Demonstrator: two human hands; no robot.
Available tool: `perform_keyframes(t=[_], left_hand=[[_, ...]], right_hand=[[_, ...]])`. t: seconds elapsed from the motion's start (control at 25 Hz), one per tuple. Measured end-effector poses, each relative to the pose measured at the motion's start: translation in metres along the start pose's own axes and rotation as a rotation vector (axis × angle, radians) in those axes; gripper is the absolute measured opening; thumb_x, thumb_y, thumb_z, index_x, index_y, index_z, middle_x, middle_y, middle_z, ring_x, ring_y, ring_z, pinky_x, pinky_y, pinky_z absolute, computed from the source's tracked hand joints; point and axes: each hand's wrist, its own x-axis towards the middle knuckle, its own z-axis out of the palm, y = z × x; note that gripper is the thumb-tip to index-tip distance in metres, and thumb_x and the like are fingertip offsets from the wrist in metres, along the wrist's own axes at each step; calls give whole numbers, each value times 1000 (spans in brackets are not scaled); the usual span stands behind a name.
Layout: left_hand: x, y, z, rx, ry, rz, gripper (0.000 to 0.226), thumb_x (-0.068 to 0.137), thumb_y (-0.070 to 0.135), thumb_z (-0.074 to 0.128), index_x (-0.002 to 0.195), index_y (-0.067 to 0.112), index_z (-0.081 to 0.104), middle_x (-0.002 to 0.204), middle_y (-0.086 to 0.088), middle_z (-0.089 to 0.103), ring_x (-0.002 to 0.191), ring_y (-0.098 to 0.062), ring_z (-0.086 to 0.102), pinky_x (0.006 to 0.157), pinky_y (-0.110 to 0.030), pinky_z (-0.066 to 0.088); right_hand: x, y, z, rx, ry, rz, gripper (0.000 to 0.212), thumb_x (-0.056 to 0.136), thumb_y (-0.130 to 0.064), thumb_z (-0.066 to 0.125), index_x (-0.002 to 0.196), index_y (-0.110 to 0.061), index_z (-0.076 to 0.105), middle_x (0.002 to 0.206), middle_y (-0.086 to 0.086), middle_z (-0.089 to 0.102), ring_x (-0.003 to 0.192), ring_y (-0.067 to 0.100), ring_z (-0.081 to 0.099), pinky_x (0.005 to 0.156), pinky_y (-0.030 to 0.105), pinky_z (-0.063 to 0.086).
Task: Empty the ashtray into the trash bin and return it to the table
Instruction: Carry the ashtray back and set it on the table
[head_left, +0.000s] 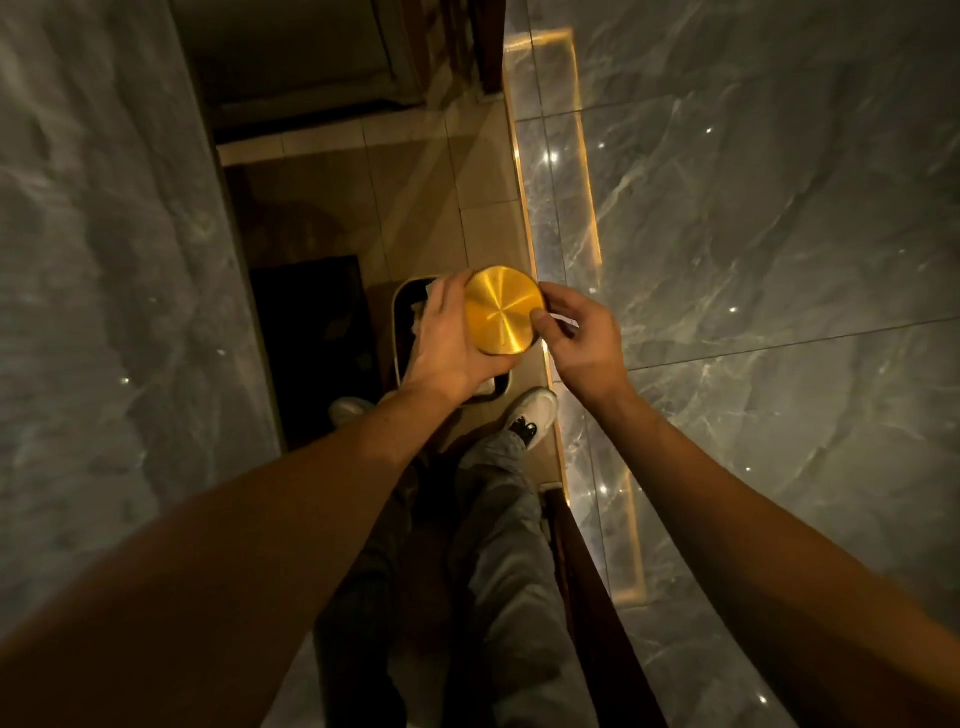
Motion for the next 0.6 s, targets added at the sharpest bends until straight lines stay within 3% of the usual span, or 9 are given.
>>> perform_keyframes(t=[0.08,0.36,0.6], left_hand=[[-17,18,-17,-18,30,29,102,56,30,92,141,14,38,142,-6,38,129,-26,46,107,-39,41],[-75,51,-100,-65,122,110,107,61,35,89,149,17,30,150,-4,32,139,-18,33,110,-21,27],[-130,36,-199,-72,198,166,109,61,38,89,150,20,28,150,-5,40,139,-18,36,112,-27,31]], right_hand=[[-14,-27,-7,29,36,7,30,92,-10,62,121,-9,65,110,2,70,102,11,66,87,17,51],[-65,-129,-5,66,57,-76,33,91,-14,64,125,-13,64,120,5,69,110,10,65,97,28,53],[-112,-211,45,145,-10,-120,34,89,-13,68,123,-13,64,119,7,67,109,10,64,97,31,53]])
